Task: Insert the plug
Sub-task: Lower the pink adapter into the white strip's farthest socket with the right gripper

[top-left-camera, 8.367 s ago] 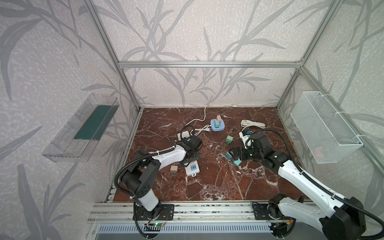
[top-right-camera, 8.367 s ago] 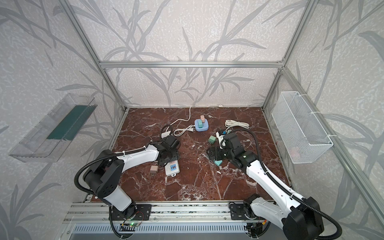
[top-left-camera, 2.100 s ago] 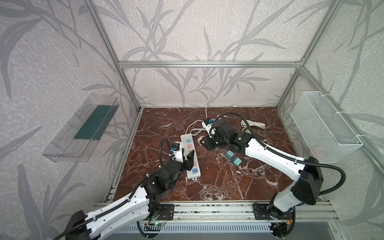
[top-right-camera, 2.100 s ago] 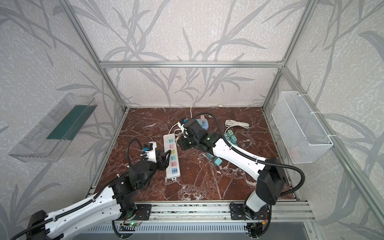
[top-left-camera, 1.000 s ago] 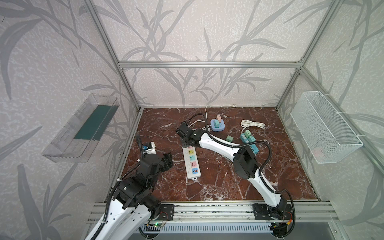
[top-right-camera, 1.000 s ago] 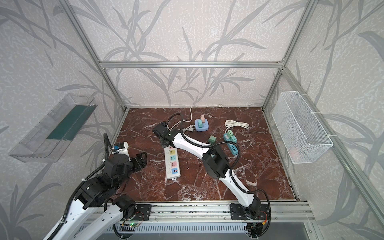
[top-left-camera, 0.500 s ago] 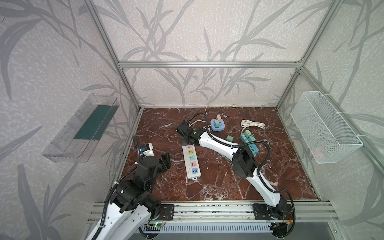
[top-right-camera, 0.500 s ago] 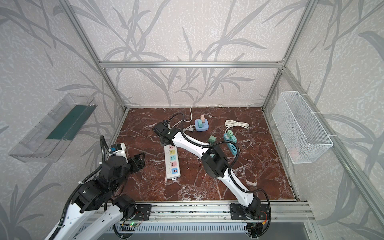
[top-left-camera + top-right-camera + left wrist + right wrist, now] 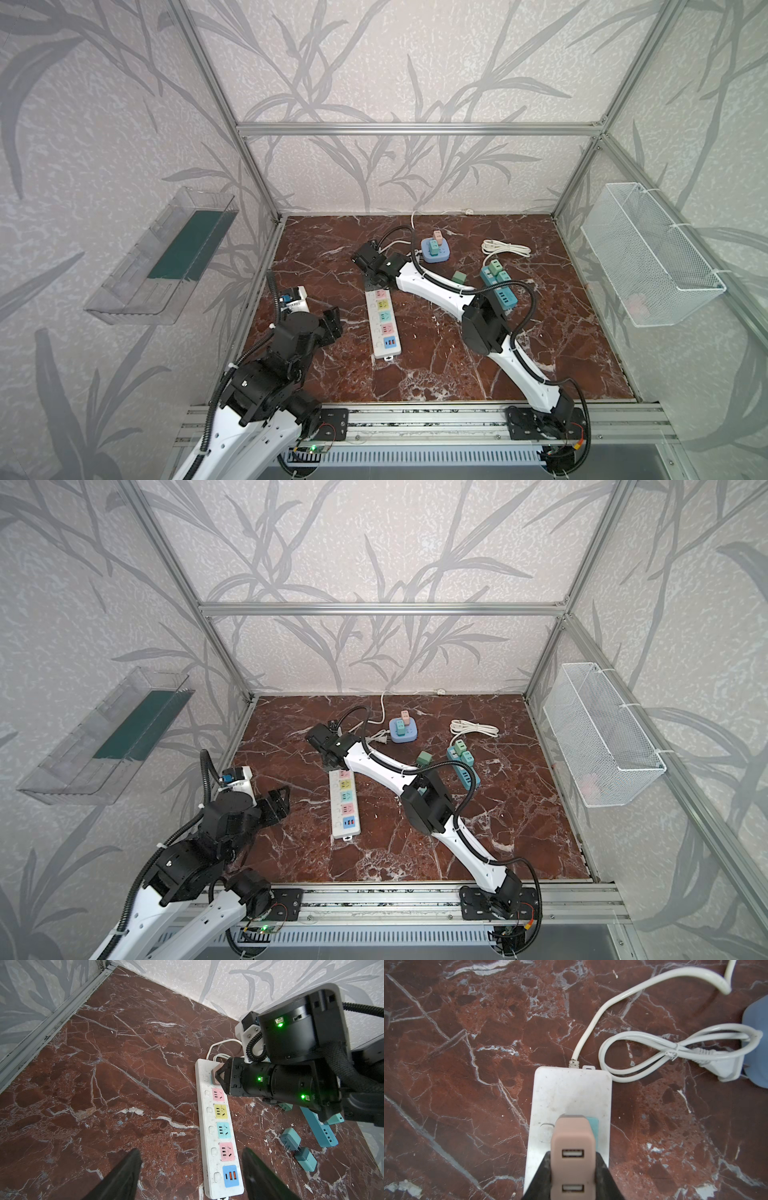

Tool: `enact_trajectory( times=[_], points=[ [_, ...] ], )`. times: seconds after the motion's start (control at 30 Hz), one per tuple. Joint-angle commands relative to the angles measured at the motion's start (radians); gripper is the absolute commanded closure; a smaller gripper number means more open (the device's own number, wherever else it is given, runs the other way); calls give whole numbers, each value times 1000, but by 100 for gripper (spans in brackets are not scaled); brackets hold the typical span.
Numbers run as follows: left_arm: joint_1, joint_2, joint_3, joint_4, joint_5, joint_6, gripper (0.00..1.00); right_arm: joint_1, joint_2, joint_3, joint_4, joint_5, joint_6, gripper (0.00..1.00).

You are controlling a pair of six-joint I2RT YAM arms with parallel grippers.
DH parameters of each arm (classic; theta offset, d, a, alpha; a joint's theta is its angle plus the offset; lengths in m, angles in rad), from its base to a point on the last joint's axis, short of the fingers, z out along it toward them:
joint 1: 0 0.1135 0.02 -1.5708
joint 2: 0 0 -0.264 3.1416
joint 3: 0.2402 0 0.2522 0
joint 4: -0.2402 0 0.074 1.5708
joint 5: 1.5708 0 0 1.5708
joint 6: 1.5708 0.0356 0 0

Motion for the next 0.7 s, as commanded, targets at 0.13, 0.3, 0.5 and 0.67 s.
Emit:
enact_trajectory(
  times=[0.13,0.3,0.5,0.67],
  points=[
    [25,-7,-6,-7,-2,10,23,-14,177,122,-220,-49,29,100],
    [34,-8,-11,2,13,13,23,-18,210,136,-269,-100,30,100],
    [45,-8,-15,14,37,23,23,-18,159,132,-239,-125,2,88],
    [50,-30,-37,52,66,26,23,-38,94,197,-232,-161,-55,55]
  ],
)
